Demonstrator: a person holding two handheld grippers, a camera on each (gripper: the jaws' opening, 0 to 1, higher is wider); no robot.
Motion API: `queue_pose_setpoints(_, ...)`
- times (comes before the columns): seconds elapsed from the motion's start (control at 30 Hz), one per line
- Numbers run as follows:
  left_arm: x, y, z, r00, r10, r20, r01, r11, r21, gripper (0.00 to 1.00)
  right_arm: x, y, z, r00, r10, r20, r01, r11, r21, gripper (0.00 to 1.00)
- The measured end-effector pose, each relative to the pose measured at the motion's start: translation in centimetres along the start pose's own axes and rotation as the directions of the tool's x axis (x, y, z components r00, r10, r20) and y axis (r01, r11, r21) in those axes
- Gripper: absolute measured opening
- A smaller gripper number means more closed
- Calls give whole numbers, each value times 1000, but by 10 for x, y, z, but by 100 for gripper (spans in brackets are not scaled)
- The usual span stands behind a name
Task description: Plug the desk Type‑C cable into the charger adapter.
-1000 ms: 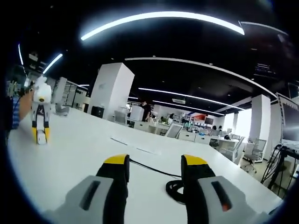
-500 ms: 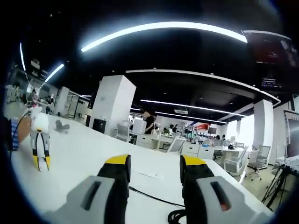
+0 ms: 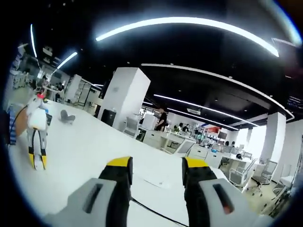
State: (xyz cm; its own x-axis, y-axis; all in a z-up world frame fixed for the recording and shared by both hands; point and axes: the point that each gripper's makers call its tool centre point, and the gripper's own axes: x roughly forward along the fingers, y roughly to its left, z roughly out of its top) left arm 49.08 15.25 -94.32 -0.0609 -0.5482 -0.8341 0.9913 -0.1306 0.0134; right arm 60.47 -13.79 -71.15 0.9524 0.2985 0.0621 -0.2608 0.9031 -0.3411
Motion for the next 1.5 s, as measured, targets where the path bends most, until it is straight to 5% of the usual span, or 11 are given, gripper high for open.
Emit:
queue_pose_setpoints(0.13,0,0,0,1000,0,7,0,1000,-3,28,18,16,-7,992,107,-71,-101,991,84,42)
queue_pose_setpoints(0.43,1,0,1,1000,2,13,-1,1000,-13,28,54,22,-28,954,198,-227,-195,980,36,42)
queue_pose_setpoints(0.73,2,0,1,1000,3,19,-2,1000,-19,28,89,31,-86,833,281,-477,-336,941,-32,41)
queue_pose_setpoints(0.93,2,-1,1,1000,4,18,-3,1000,-20,28,108,28,-103,786,290,-545,-377,925,-51,38)
queue_pose_setpoints(1.07,3,-1,1,1000,3,18,-3,1000,-20,28,118,28,-117,740,296,-604,-443,890,-107,38)
queue_pose_setpoints(1.13,3,-2,1,1000,3,16,-3,1000,-20,28,122,30,-122,729,294,-618,-480,864,-155,37)
queue_pose_setpoints(1.3,3,-2,1,1000,3,16,-3,1000,-20,28,123,39,-150,637,295,-712,-582,790,-194,36)
queue_pose_setpoints(1.5,3,-1,1,1000,2,16,-2,1000,-21,28,127,46,-169,572,300,-763,-644,741,-191,32)
